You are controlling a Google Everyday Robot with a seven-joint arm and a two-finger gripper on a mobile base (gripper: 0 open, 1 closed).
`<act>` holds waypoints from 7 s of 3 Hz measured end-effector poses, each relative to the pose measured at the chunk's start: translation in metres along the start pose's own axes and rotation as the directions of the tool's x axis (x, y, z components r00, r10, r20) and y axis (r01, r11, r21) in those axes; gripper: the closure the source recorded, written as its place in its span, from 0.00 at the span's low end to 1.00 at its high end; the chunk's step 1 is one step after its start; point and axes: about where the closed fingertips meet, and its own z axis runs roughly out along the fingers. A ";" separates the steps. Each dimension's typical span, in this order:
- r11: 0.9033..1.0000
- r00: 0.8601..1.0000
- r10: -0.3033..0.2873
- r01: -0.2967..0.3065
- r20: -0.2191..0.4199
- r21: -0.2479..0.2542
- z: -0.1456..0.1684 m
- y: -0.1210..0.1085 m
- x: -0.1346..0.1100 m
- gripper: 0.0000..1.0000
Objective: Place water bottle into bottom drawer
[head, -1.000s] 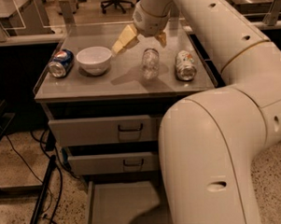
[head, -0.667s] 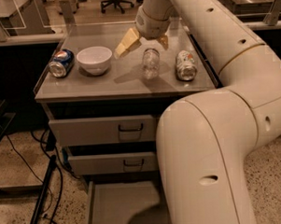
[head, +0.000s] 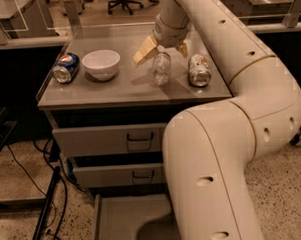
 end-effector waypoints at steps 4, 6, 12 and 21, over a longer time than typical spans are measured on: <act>1.000 0.999 -0.021 0.021 -0.027 0.007 0.027 0.005 -0.014 0.00; 1.000 0.999 -0.020 0.020 -0.043 0.006 0.041 0.001 -0.012 0.00; 0.997 0.999 -0.046 0.047 0.028 -0.061 0.021 -0.003 -0.013 1.00; 0.937 0.979 -0.167 0.195 0.118 -0.291 -0.041 0.039 0.077 1.00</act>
Offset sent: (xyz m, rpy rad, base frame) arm 0.0192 0.0030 0.0112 -0.0129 0.0335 0.0274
